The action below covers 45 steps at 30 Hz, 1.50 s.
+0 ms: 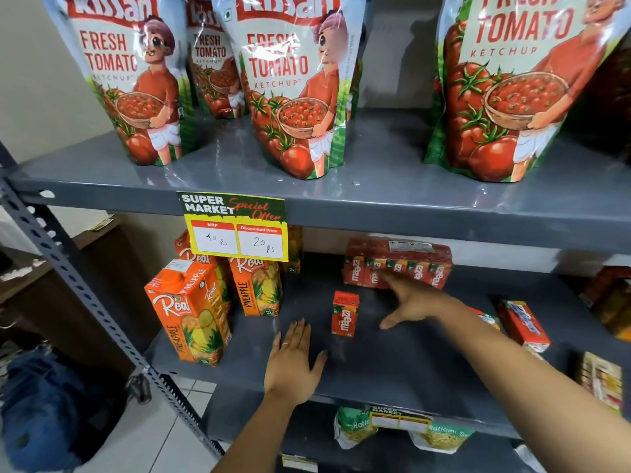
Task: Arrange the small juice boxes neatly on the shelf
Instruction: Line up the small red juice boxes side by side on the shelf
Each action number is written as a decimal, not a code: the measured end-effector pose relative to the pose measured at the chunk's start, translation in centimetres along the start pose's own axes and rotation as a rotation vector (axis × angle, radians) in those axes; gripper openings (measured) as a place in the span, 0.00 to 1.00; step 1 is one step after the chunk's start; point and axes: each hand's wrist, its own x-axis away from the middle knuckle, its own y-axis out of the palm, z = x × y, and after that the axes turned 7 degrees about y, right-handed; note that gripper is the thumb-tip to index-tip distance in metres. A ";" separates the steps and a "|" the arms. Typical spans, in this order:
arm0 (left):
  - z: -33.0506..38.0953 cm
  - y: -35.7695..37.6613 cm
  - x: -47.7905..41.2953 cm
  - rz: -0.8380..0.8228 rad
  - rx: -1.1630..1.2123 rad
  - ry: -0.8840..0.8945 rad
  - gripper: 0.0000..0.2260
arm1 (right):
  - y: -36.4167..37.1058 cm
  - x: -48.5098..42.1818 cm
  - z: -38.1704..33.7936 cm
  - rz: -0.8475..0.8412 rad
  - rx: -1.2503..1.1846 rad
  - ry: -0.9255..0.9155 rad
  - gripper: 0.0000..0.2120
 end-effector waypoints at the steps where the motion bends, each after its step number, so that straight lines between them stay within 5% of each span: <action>1: 0.0 0.0 0.0 0.000 -0.005 0.003 0.32 | -0.4 0.3 1.7 0.048 0.060 0.082 0.51; 4: -0.1 0.2 0.0 -0.005 -0.019 0.004 0.33 | -1.0 1.4 6.7 0.230 0.316 0.362 0.37; 8: -0.1 0.3 -0.1 0.002 -0.020 -0.001 0.37 | -0.5 2.6 10.3 0.109 0.526 0.519 0.33; 17: 0.2 0.2 -0.1 0.002 -0.014 -0.002 0.39 | -0.7 2.6 6.0 0.290 0.339 0.180 0.16; 25: 0.1 0.3 0.0 -0.016 -0.034 -0.003 0.38 | 2.9 2.0 0.8 0.358 0.707 -0.364 0.24; 34: 0.1 0.2 0.0 0.001 -0.020 -0.005 0.37 | 0.9 3.3 1.2 0.253 0.404 -0.313 0.43; 45: 0.2 0.0 0.1 0.008 -0.014 -0.009 0.38 | -0.8 2.3 0.7 0.127 0.351 -0.183 0.27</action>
